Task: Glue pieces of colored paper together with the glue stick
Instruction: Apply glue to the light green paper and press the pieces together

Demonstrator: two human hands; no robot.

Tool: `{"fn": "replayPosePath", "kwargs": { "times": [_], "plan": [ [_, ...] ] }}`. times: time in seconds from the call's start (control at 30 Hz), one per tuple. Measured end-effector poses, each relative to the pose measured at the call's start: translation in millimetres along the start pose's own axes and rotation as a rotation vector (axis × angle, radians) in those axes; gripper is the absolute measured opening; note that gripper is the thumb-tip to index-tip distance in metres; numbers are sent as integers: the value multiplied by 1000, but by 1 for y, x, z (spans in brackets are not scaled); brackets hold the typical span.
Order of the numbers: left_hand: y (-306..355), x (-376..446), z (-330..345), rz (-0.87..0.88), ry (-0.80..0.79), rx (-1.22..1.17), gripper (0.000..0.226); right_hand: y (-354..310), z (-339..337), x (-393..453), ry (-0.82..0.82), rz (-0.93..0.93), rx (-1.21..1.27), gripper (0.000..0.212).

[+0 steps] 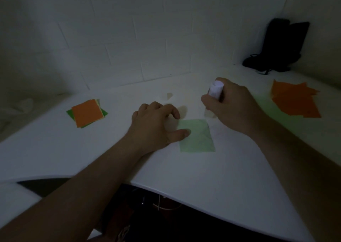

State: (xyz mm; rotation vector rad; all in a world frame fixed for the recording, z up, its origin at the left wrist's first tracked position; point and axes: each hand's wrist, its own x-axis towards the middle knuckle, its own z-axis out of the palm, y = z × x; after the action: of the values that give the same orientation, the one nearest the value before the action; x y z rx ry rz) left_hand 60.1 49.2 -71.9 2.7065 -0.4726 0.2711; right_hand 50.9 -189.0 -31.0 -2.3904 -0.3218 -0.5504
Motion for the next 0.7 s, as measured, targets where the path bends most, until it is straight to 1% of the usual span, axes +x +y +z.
{"fn": "replayPosePath", "kwargs": {
  "times": [0.07,0.17,0.3,0.4,0.6,0.7],
  "plan": [
    [0,0,0,3,-6,0,61,-8,7,0,-12,23,99,19],
    [2,-1,0,4,1,14,64,-17,21,-2,-76,23,207,17],
    [3,-2,0,-1,10,19,61,-19,30,-4,-127,0,200,22],
    [2,-2,0,4,15,26,62,-16,32,-5,-164,5,184,16],
    [4,-3,-3,-6,3,-1,61,-17,34,-4,-180,0,159,15],
    [6,-2,-4,-23,-14,11,58,-21,35,-4,-183,-27,137,24]
  ]
}}
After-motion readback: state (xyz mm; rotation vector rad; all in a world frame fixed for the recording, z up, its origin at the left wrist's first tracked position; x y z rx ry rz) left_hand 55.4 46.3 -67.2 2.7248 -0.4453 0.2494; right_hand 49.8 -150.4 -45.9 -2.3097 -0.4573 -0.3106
